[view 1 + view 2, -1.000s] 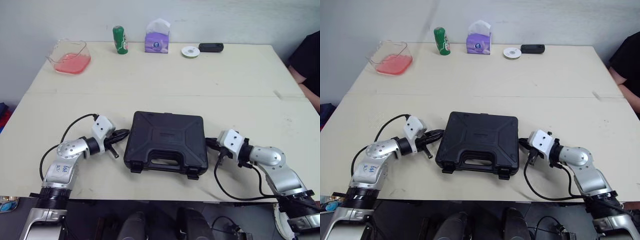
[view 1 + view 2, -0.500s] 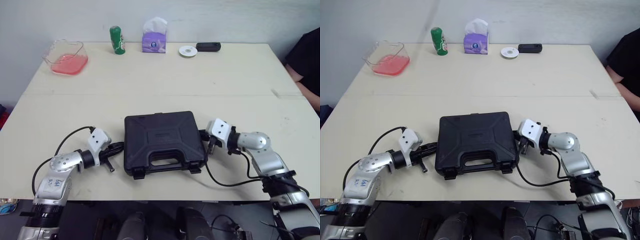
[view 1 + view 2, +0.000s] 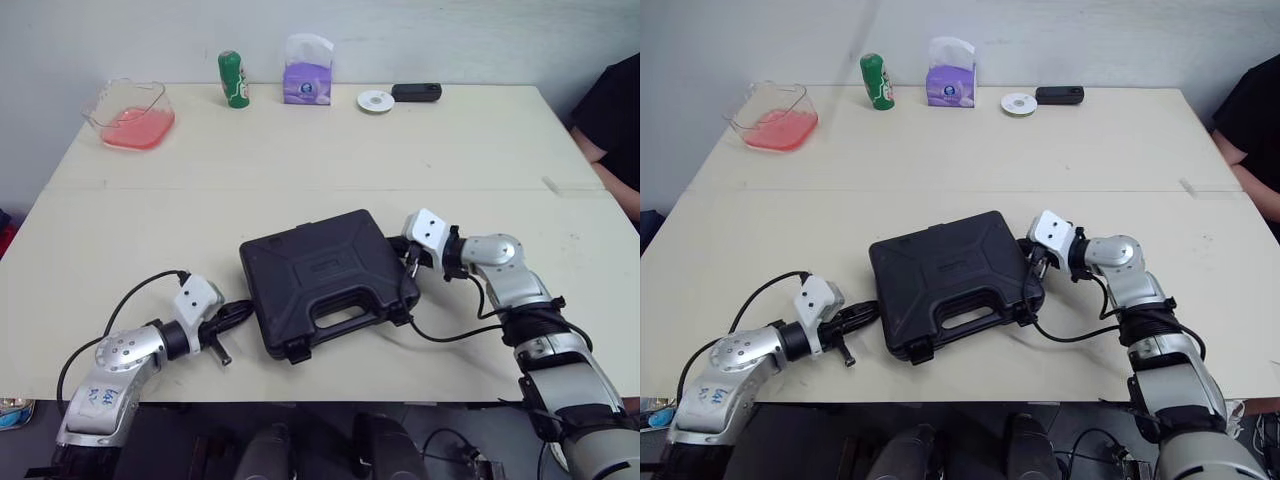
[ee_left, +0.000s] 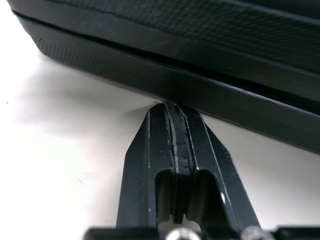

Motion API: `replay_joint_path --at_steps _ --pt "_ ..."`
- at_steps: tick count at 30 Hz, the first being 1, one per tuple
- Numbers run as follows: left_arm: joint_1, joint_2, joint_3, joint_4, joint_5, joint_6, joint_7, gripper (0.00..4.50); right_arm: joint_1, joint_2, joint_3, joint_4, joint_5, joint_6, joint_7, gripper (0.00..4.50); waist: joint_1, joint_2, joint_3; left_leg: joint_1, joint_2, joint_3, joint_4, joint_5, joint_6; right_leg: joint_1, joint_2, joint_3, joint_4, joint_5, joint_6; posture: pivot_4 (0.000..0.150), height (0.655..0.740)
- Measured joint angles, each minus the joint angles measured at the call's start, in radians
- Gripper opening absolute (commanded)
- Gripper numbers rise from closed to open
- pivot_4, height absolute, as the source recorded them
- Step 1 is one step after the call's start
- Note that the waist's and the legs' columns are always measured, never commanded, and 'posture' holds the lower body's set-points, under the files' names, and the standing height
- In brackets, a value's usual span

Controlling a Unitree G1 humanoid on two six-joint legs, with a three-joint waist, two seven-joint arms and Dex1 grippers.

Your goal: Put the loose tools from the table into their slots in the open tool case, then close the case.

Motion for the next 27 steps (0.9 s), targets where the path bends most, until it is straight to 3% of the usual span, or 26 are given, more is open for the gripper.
replay_joint_path --at_steps 7,15,22,27 --pt "0.01 0.027 0.1 -0.07 -0.113 -0.028 -0.062 0.04 0.103 -0.078 -0.115 -0.116 0.106 0.015 0.051 0.0 0.0 0.0 0.0 0.0 0.0 -0.001 0.0 0.0 0.0 0.001 0.0 0.0 -0.001 0.0 0.0 0.15 0.74" --pt "-0.163 0.102 0.118 -0.128 -0.316 0.09 -0.138 0.04 0.478 -0.184 -0.318 -0.509 0.344 0.133 0.12 0.0 0.027 0.002 0.001 0.002 0.0 -0.002 0.0 0.0 0.0 0.003 0.0 0.0 0.0 0.0 0.0 0.15 0.74" --pt "-0.484 0.063 -0.078 -0.023 -0.283 0.133 -0.153 0.04 0.821 -0.194 -0.393 -0.818 0.427 0.226 0.1 0.0 0.049 0.003 0.0 0.003 0.0 0.001 0.0 0.0 0.0 0.003 0.01 0.0 -0.001 0.001 0.001 0.15 0.74" --pt "-0.673 -0.064 -0.244 0.137 -0.228 0.156 -0.193 0.04 0.917 -0.152 -0.393 -0.929 0.437 0.257 0.047 0.0 0.052 0.002 0.0 0.003 0.001 0.003 0.001 0.0 0.0 0.003 0.013 0.0 -0.001 0.001 0.002 0.15 0.74"
